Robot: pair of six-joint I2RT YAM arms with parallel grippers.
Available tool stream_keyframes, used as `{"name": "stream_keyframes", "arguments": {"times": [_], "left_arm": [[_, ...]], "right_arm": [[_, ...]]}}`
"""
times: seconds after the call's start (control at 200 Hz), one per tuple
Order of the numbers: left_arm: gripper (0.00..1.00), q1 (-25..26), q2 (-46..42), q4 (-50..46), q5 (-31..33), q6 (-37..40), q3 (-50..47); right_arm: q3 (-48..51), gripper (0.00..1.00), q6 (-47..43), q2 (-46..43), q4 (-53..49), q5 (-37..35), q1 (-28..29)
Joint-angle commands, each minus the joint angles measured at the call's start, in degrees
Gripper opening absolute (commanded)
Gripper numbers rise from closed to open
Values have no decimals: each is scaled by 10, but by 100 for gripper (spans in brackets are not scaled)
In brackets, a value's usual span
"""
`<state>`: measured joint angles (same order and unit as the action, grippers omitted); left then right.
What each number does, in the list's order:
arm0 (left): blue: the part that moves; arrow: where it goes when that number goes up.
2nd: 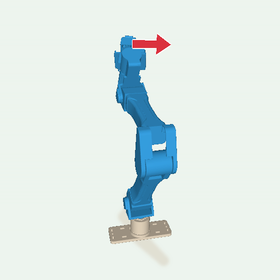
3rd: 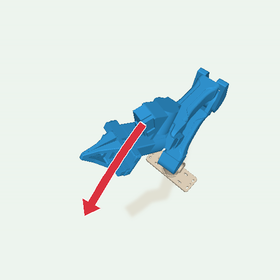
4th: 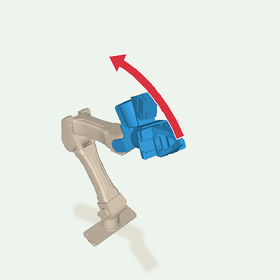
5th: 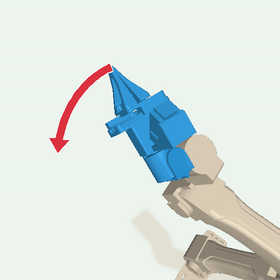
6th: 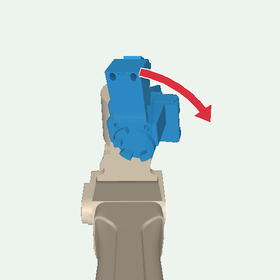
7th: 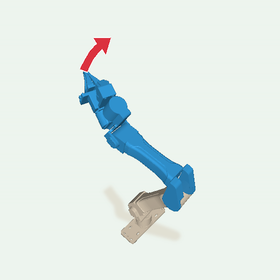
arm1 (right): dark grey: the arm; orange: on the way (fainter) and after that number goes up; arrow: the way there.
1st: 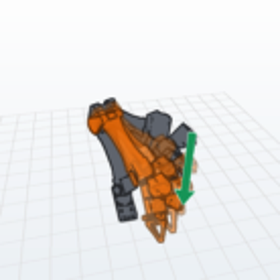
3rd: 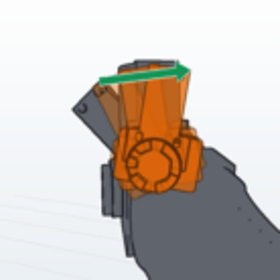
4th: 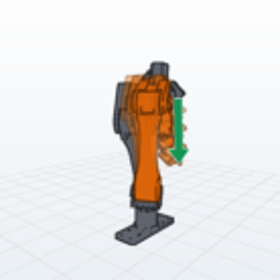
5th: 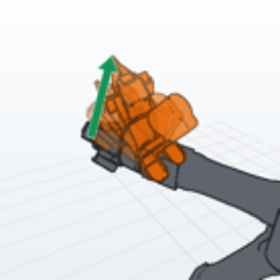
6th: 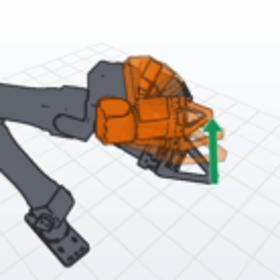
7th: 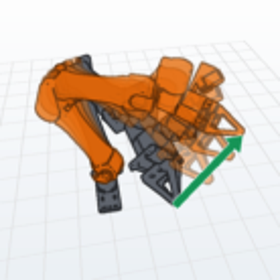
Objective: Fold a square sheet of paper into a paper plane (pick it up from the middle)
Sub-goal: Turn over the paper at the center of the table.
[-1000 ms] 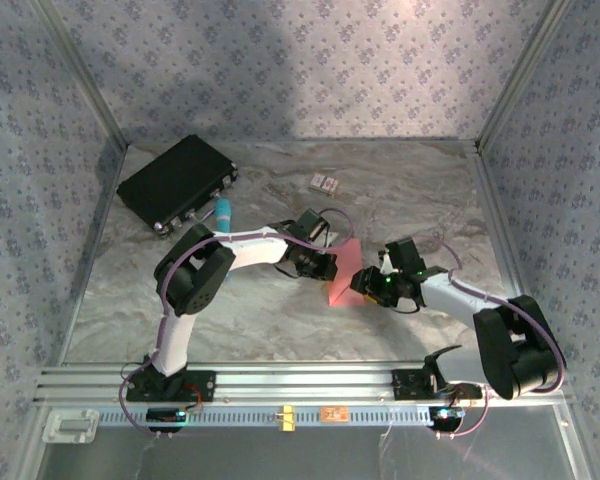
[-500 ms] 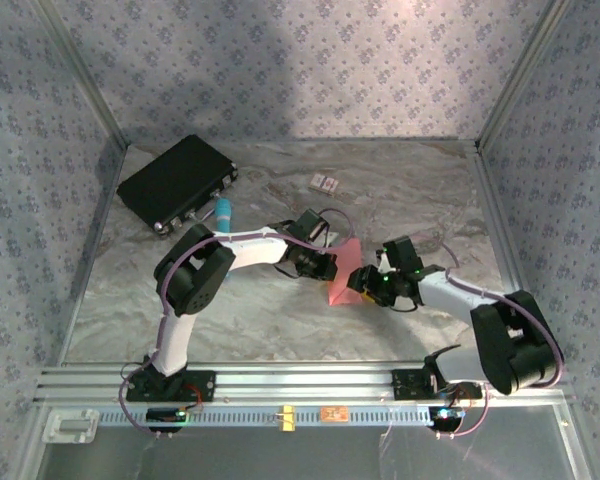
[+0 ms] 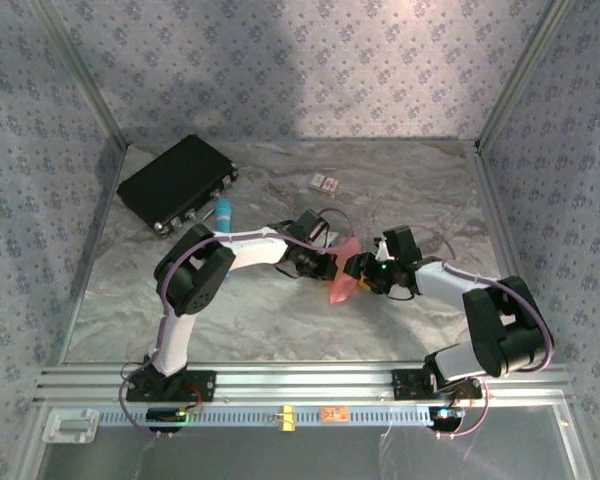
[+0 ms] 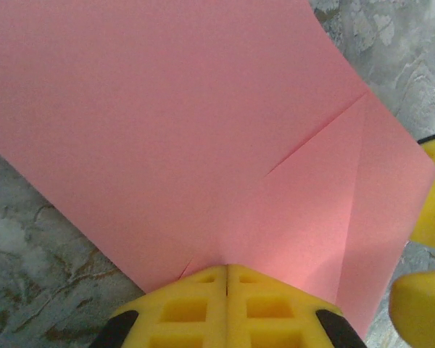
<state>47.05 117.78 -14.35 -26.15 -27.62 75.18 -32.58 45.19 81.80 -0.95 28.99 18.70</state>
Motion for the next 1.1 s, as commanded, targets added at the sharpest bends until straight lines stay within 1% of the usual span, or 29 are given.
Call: {"name": "stream_keyframes", "arguments": {"times": [0.0, 0.37, 0.755, 0.82, 1.094], "left_arm": [[4, 4, -4, -3, 1, 1, -10], [4, 5, -5, 0, 0, 0, -12], [5, 5, -12, 10, -2, -4, -17], [5, 5, -12, 11, -3, -5, -16], [5, 4, -13, 12, -5, -6, -17]], "right_arm": [[-15, 56, -17, 9, 2, 19, -10], [-3, 52, -17, 39, 51, 48, -33], [15, 43, -12, 56, 92, 56, -54], [16, 39, -11, 61, 99, 61, -58], [25, 30, -10, 75, 126, 70, -69]]}}
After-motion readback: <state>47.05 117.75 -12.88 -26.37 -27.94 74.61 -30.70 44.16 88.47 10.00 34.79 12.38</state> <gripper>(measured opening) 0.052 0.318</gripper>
